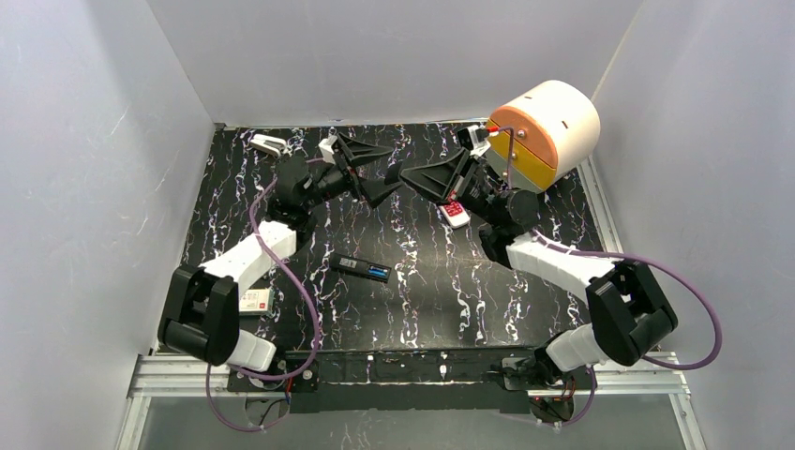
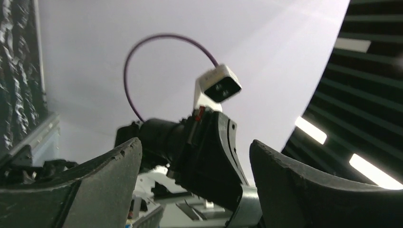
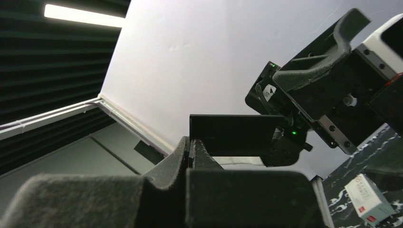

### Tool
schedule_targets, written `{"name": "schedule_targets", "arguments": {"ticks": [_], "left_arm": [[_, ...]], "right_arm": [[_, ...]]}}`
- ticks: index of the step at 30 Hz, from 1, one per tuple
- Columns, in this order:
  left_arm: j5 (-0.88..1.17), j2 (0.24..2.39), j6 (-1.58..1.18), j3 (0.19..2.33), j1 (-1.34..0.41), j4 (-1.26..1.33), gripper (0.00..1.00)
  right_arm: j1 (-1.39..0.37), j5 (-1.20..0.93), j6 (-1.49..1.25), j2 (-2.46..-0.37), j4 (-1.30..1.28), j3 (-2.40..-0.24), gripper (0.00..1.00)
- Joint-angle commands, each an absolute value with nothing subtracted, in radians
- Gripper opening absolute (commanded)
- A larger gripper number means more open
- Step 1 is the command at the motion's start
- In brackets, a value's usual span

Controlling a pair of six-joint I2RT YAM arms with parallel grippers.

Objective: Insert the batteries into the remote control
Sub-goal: Adjust the battery cover.

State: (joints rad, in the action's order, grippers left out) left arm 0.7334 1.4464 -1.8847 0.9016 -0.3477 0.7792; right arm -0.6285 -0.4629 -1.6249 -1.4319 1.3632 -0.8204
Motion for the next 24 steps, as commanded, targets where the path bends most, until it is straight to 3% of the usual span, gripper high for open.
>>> {"name": "schedule_targets", "arguments": {"ticks": [1,4,7,24], "left_arm": [[0.712,1.328,-2.054,0.852,-0.366,0.967,0.76],[0.708,1.282,-2.073,0.842,-0.371,0.974,0.63],[0.704,1.248,-2.096,0.832,-0.373,0.974,0.58],[0.717,1.251,-2.051,0.813,-0.406,0.924,0.58]], "right_arm": [[-0.655,-0.395,-1.644,-1.384,1.478,-0.819,0.01],[-0.661,-0.376,-1.653,-1.37,1.494,-0.792,0.01],[-0.664,-0.369,-1.659,-1.359,1.503,-0.768,0.01],[-0.672,-0.339,-1.787,-1.435,1.689,-0.745,0.01]]}}
